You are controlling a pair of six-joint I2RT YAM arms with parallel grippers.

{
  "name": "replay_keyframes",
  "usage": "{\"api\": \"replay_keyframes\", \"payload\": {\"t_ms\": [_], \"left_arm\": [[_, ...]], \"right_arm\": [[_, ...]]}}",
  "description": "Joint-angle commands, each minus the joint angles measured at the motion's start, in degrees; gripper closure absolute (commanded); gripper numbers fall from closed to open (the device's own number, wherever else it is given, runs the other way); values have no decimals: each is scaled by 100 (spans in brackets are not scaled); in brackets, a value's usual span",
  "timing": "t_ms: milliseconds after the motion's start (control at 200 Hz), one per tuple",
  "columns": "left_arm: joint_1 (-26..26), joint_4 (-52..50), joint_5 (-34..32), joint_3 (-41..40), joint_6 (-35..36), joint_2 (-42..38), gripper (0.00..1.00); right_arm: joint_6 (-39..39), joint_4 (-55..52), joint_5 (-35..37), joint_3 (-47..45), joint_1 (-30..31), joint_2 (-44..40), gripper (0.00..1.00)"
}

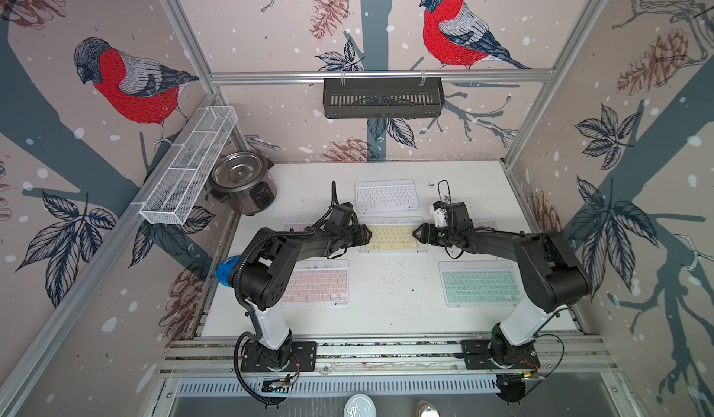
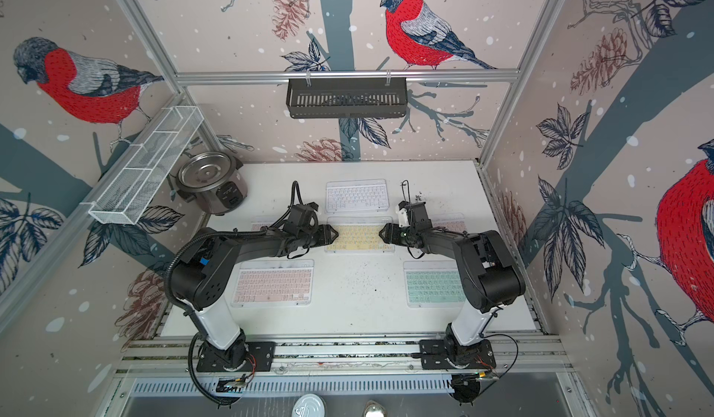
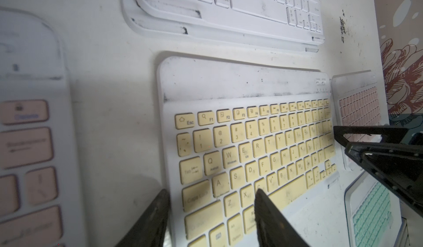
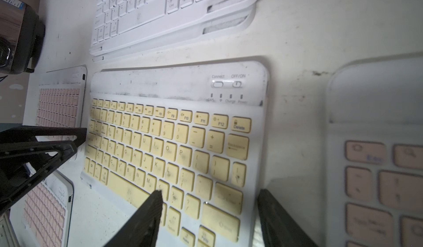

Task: Stack the numeric keypads
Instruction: Pick up the numeric keypad from the center of the board.

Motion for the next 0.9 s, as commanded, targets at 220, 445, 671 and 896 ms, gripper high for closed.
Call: {"api": "replay_keyframes", "payload": {"t_ms": [220,445,671,896], "left_arm": [[-19,-38,30,-174,-65,-46,40],[-22,-50,29,-249,-65,-54,40],[-22,-15,59,-346,-71,-58,41],[-24,-25,67,-429,-62,-98,41]], "right_arm": [[201,218,-492,-80,3,-22,32],[445,549,-1027,-229,-139,-181,32],[752,975,-1614,-457,-323,-354,32],[829,1052,-1763,-579,-343,-481,32]]}}
